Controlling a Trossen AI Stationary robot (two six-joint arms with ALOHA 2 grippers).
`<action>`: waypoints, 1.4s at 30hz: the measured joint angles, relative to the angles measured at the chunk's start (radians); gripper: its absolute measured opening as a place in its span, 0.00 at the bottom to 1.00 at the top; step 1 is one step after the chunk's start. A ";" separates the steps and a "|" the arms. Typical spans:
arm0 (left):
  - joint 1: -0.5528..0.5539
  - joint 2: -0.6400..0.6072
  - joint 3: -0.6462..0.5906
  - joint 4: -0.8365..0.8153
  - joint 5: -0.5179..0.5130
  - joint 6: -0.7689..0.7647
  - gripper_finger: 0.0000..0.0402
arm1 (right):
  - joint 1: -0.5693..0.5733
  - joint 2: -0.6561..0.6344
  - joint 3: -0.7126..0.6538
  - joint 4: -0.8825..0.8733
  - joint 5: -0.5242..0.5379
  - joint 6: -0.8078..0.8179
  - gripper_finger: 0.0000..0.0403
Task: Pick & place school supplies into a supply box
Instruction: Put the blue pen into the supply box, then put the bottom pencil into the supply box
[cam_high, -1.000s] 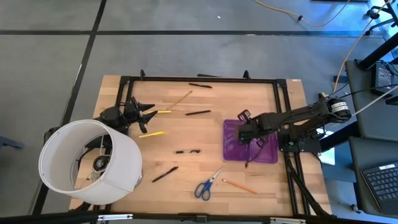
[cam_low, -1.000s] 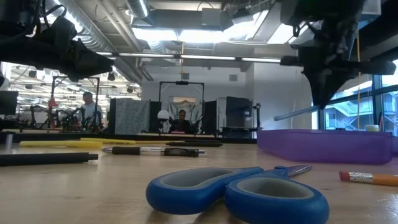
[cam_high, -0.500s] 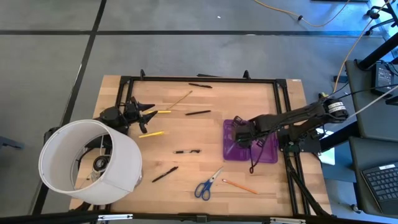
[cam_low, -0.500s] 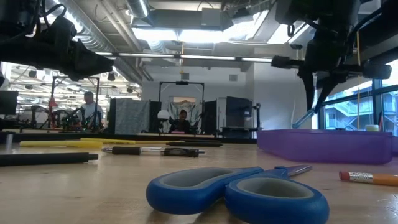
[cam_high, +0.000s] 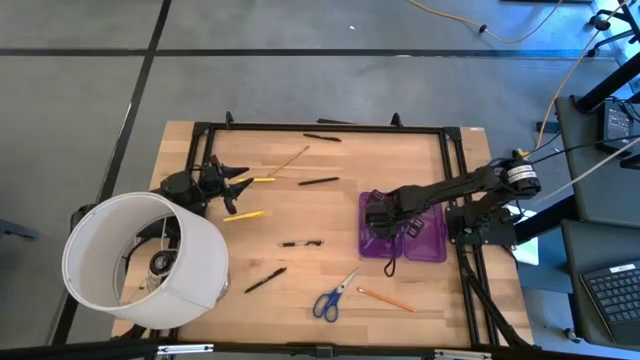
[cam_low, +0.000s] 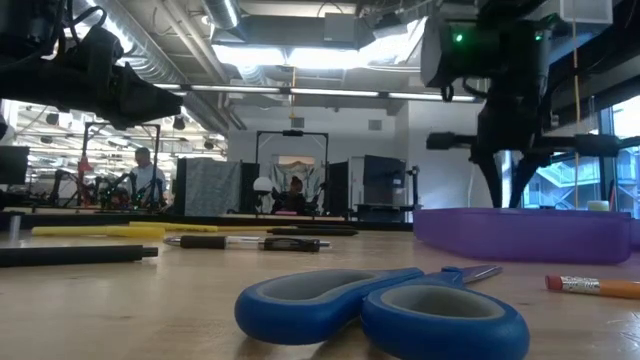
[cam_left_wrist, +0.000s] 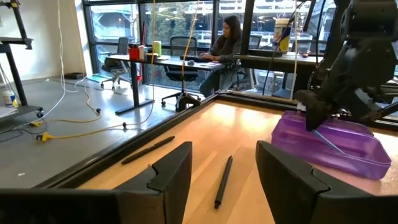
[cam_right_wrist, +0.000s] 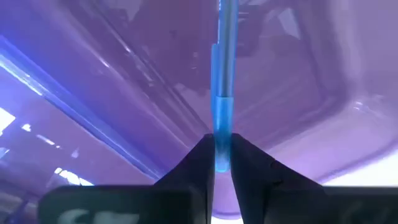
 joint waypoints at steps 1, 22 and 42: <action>0.000 0.000 0.000 0.000 0.000 0.000 0.43 | -0.004 0.008 0.000 0.002 -0.019 -0.005 0.15; 0.000 0.000 0.000 0.000 0.000 0.000 0.43 | -0.006 -0.121 0.052 0.031 0.055 0.664 0.33; 0.000 0.000 0.000 0.002 0.000 0.000 0.43 | 0.214 -0.120 0.114 0.246 -0.183 1.351 0.33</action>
